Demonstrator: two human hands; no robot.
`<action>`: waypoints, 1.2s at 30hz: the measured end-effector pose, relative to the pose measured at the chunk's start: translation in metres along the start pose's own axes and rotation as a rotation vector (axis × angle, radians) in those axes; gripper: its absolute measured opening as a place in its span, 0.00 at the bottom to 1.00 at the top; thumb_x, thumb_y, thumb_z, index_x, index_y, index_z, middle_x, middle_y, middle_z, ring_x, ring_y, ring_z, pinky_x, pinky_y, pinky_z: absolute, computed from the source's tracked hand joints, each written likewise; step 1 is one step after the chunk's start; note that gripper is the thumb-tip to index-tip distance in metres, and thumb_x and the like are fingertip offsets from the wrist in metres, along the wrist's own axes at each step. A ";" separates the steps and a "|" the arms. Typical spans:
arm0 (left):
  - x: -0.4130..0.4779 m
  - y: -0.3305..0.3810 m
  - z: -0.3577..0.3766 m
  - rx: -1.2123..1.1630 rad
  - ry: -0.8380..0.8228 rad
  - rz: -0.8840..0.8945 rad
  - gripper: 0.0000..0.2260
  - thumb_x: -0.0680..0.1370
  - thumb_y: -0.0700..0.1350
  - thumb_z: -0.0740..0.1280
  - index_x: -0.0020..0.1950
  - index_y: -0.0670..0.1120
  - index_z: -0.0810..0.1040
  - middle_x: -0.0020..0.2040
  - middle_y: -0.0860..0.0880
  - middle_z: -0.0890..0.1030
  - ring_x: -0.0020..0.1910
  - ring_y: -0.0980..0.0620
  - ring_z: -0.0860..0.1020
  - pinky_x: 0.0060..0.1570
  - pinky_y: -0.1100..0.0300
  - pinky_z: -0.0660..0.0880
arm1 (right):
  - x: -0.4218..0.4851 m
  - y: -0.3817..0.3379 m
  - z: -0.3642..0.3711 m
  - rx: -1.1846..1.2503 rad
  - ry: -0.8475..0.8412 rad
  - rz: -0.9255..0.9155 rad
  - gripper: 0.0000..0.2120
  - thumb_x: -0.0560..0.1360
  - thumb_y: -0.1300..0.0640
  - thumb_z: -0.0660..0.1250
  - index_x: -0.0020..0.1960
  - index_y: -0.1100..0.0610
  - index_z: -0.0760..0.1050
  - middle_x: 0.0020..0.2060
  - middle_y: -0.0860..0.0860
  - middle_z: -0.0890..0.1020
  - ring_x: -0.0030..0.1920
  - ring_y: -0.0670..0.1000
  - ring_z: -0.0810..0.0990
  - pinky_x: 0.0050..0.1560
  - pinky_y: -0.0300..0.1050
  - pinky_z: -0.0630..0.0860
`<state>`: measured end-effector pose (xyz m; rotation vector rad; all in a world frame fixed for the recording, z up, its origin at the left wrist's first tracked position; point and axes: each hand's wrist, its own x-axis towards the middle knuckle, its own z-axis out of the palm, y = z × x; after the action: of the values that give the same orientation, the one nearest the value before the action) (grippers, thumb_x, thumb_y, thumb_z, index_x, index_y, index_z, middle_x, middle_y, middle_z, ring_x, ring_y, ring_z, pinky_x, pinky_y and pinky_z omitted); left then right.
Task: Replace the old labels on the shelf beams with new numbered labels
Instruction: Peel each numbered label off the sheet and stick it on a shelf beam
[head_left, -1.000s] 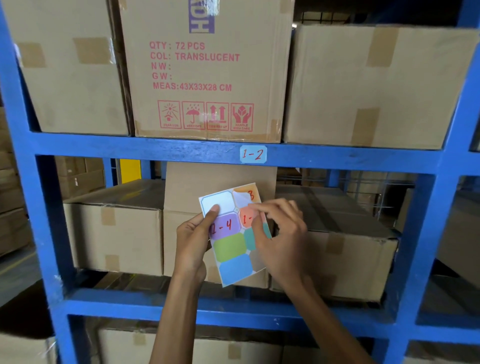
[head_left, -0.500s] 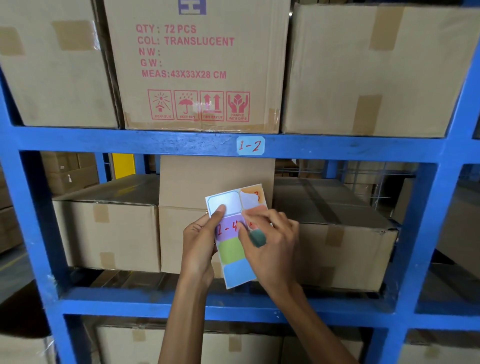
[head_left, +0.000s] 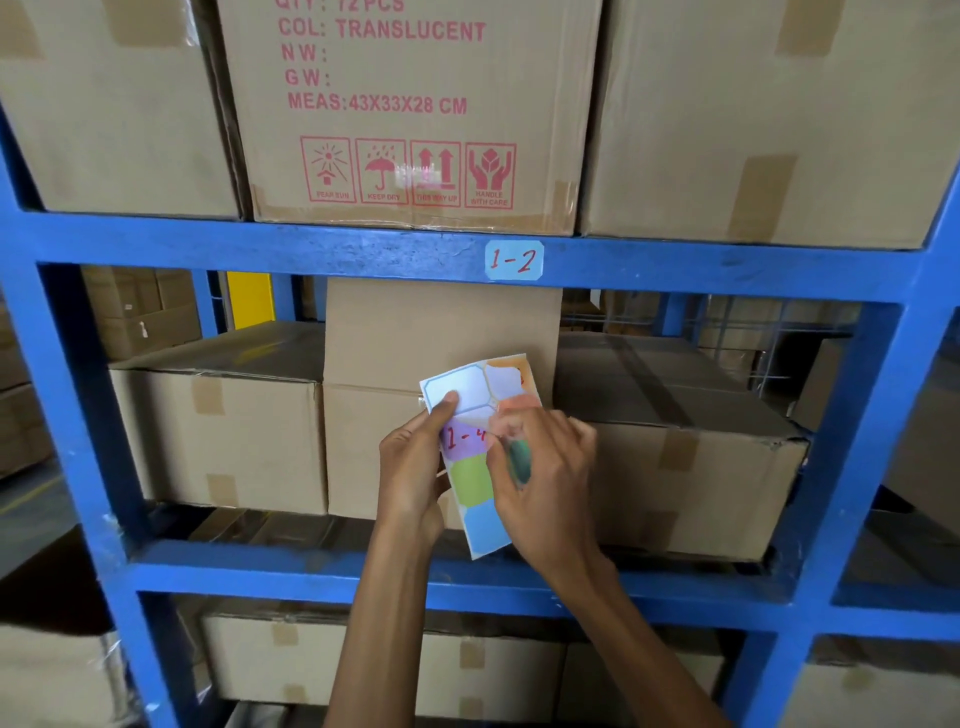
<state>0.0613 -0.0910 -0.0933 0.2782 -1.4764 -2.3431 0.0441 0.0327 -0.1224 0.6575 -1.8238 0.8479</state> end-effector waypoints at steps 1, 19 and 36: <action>0.001 0.000 -0.001 -0.013 0.014 -0.016 0.06 0.77 0.50 0.74 0.43 0.48 0.87 0.34 0.53 0.86 0.28 0.56 0.82 0.31 0.62 0.76 | -0.005 -0.001 -0.001 -0.010 0.024 -0.054 0.03 0.75 0.59 0.72 0.47 0.57 0.80 0.49 0.49 0.85 0.52 0.49 0.82 0.59 0.45 0.70; 0.003 -0.030 -0.076 0.057 0.264 0.095 0.09 0.81 0.47 0.71 0.42 0.48 0.85 0.32 0.56 0.84 0.30 0.59 0.79 0.29 0.66 0.75 | -0.097 0.014 0.003 0.499 0.080 0.424 0.09 0.73 0.53 0.77 0.45 0.54 0.78 0.41 0.38 0.83 0.44 0.41 0.82 0.45 0.33 0.76; 0.008 -0.101 -0.186 0.248 0.413 -0.001 0.10 0.81 0.52 0.70 0.53 0.46 0.86 0.48 0.46 0.88 0.44 0.47 0.86 0.39 0.55 0.85 | -0.211 0.085 0.103 0.239 -0.274 0.712 0.09 0.69 0.58 0.81 0.41 0.56 0.80 0.37 0.45 0.84 0.40 0.41 0.83 0.45 0.39 0.79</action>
<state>0.0992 -0.2088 -0.2647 0.7748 -1.5446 -1.9437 0.0027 0.0165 -0.3682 0.2595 -2.2667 1.5189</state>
